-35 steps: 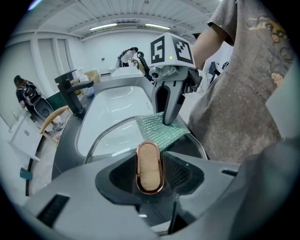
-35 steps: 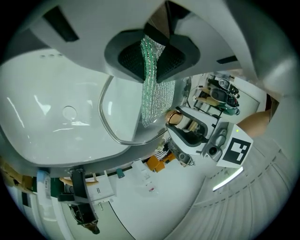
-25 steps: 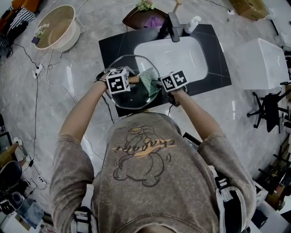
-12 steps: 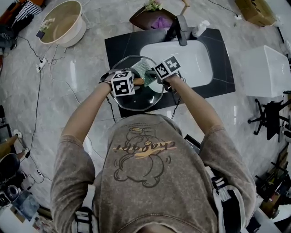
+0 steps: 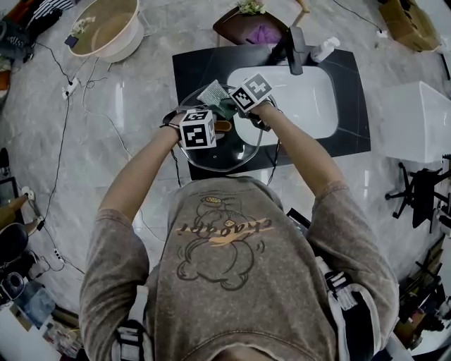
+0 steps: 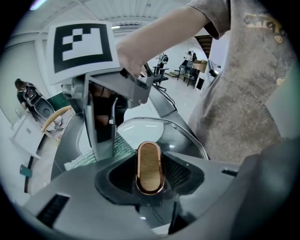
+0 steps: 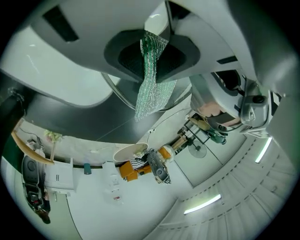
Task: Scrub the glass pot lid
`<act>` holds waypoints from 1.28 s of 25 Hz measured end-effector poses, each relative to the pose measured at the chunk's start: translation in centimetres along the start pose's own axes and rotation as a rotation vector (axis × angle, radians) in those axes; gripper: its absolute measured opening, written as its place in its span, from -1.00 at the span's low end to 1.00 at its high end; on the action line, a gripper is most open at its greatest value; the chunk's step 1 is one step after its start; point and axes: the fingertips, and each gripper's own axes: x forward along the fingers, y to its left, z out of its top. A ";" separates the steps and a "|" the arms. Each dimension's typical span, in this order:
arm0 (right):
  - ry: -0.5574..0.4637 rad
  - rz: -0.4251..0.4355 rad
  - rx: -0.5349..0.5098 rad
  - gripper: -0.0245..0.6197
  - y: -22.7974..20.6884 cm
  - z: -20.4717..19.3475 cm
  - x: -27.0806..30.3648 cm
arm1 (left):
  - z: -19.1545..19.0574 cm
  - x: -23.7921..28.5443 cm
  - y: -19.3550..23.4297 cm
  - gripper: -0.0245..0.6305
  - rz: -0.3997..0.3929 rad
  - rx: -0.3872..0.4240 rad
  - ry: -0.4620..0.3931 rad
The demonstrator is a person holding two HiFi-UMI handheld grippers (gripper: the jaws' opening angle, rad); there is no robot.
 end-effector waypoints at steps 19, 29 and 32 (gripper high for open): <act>0.133 0.201 -0.144 -0.66 3.7 3.5 3.7 | -0.1 0.2 0.0 -0.39 0.031 -0.057 -0.040; 0.218 0.277 -0.285 -0.67 7.1 6.7 5.6 | -0.2 0.0 0.1 -0.38 0.069 -0.075 -0.060; 0.265 0.291 -0.323 -0.66 7.9 6.3 6.7 | -0.3 0.0 0.0 -0.37 0.073 -0.088 -0.067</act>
